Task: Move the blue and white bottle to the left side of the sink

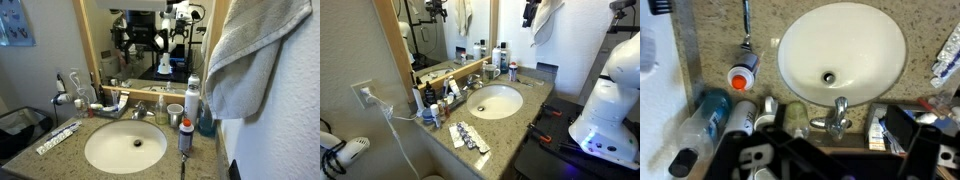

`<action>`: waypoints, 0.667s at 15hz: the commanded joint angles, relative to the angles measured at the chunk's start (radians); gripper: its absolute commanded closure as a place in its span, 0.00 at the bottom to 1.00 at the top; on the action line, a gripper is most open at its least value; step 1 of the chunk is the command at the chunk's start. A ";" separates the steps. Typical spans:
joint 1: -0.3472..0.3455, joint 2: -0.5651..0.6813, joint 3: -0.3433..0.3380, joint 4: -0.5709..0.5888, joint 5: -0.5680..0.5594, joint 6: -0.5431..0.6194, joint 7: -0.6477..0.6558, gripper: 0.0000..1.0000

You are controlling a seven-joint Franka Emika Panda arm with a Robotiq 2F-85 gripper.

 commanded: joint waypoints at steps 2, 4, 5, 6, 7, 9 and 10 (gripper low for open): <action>-0.024 0.179 -0.060 0.129 -0.016 -0.018 -0.237 0.00; -0.043 0.245 -0.071 0.160 -0.005 -0.001 -0.333 0.00; -0.056 0.280 -0.072 0.173 -0.001 0.012 -0.374 0.00; -0.069 0.312 -0.072 0.187 0.007 0.022 -0.411 0.00; -0.084 0.343 -0.069 0.201 0.017 0.031 -0.445 0.00; -0.115 0.405 -0.062 0.225 0.050 0.052 -0.514 0.00; -0.132 0.434 -0.057 0.235 0.071 0.067 -0.546 0.00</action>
